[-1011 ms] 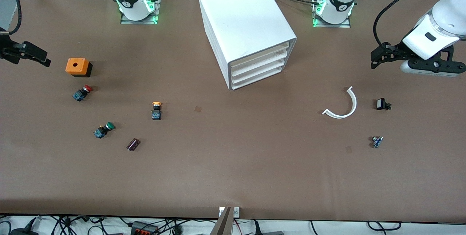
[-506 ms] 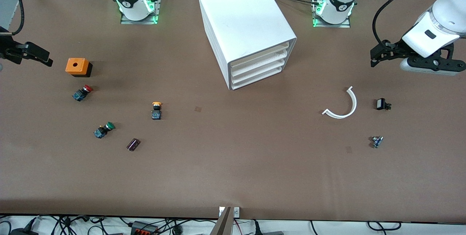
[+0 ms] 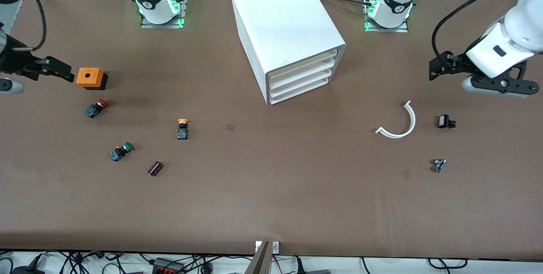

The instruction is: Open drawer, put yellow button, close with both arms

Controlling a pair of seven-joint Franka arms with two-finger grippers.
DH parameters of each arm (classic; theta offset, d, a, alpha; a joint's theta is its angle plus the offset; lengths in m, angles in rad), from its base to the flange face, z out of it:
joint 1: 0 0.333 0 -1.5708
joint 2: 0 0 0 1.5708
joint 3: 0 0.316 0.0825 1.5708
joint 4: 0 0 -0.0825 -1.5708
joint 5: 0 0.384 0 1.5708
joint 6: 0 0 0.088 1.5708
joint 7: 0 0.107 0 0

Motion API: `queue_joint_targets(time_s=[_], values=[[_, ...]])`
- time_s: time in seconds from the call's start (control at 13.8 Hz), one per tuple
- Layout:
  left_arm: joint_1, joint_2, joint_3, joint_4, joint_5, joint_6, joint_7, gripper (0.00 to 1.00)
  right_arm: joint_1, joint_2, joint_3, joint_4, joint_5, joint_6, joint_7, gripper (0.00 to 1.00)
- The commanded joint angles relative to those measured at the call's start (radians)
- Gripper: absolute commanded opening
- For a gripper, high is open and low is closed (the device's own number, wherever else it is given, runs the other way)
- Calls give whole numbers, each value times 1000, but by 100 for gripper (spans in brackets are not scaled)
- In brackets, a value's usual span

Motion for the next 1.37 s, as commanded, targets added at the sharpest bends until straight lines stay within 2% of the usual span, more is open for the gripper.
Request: queue_joint_targets(time_s=[0.0, 0.29, 0.58, 0.65, 0.79, 0.87, 0.94, 1.16, 1.23, 1.3], values=[[-14, 44, -6, 42, -102, -114, 6, 100, 61, 63, -2, 6, -6, 10, 1, 100], [-6, 166, -6, 45, -363, -236, 7, 100, 132, 186, -2, 4, -1, 70, 4, 100], [-9, 249, -4, 31, -668, -237, 89, 100, 199, 305, -2, 1, 0, 143, 4, 100], [-17, 269, -4, 31, -714, -225, 151, 100, 215, 338, -2, -7, 2, 175, 4, 100], [-23, 312, -6, 22, -724, -191, 307, 100, 224, 391, -2, -36, 5, 263, 5, 100], [-15, 343, -6, 4, -745, -177, 399, 100, 233, 414, -1, -48, 5, 307, 5, 100], [-9, 367, -4, -22, -821, -162, 482, 100, 253, 434, -1, -51, 5, 335, 8, 100], [8, 389, -4, -193, -1019, -71, 671, 100, 290, 493, -1, -54, 5, 413, 70, 100], [8, 395, -4, -247, -1073, -60, 734, 98, 296, 511, -1, -54, 5, 429, 77, 100], [6, 406, -4, -286, -1134, -59, 783, 90, 299, 536, -1, -54, 6, 435, 87, 100]])
